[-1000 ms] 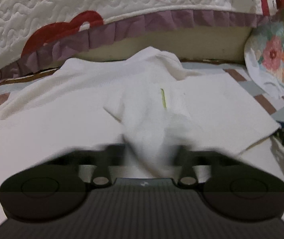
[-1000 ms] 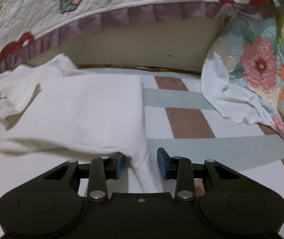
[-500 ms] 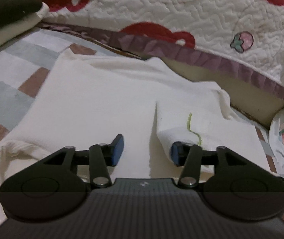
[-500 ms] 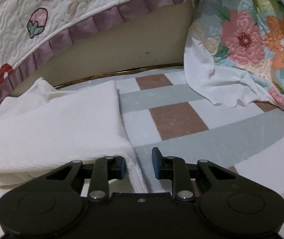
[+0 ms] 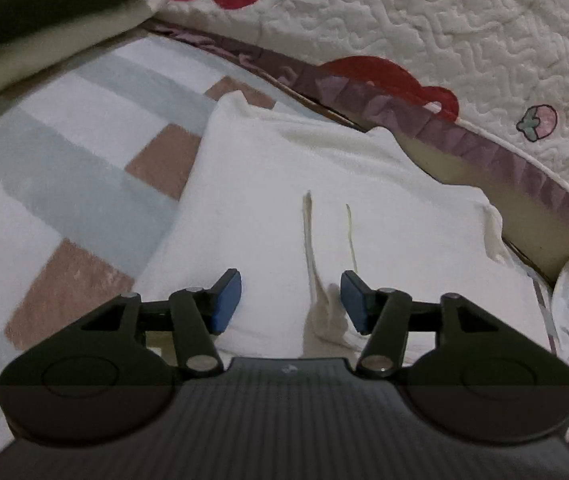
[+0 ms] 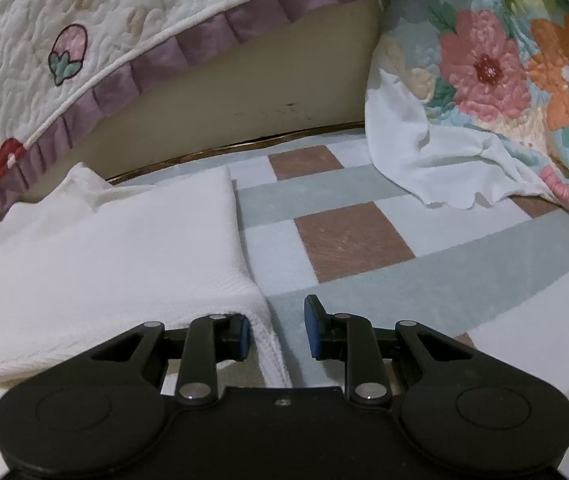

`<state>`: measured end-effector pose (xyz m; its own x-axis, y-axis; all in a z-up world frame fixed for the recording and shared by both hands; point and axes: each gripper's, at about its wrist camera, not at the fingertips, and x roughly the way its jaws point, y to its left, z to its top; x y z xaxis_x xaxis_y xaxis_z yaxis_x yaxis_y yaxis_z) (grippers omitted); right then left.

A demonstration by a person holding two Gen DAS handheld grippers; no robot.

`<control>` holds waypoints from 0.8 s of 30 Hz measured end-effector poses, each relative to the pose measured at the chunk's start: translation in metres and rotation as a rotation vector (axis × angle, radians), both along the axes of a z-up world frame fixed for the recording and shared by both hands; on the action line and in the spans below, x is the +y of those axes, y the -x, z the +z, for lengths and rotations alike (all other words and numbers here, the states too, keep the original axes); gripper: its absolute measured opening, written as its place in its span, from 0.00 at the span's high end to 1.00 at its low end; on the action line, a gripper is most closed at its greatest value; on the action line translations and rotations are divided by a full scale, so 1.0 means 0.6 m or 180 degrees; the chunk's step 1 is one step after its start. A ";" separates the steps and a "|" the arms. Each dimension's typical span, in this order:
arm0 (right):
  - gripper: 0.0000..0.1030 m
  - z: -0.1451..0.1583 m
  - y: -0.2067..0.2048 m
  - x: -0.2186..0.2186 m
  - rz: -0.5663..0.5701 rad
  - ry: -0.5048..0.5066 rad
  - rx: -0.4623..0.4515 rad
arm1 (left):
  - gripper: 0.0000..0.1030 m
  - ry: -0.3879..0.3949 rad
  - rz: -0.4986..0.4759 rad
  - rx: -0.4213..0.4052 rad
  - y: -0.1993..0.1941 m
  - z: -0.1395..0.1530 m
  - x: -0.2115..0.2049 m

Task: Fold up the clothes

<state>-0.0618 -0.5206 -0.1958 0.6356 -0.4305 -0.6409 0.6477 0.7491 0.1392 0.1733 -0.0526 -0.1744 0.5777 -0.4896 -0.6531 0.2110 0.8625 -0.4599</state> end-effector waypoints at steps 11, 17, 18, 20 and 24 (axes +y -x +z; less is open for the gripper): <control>0.61 0.022 0.039 -0.026 0.0271 -0.0282 0.0249 | 0.44 -0.0322 -0.0973 0.0137 -0.014 0.036 -0.032; 0.53 0.049 0.131 -0.035 0.0018 -0.0436 0.0287 | 0.44 -0.0429 -0.1297 0.0068 0.005 0.066 -0.063; 0.53 0.055 0.154 -0.037 -0.0040 -0.0486 0.0238 | 0.44 -0.0454 -0.1302 0.0083 0.010 0.071 -0.062; 0.53 0.067 0.201 -0.040 -0.0139 -0.0600 0.0126 | 0.43 -0.0467 -0.1298 0.0128 0.018 0.082 -0.060; 0.53 0.093 0.272 -0.020 -0.0132 -0.0874 -0.0049 | 0.42 -0.0561 -0.1234 0.0161 0.020 0.088 -0.041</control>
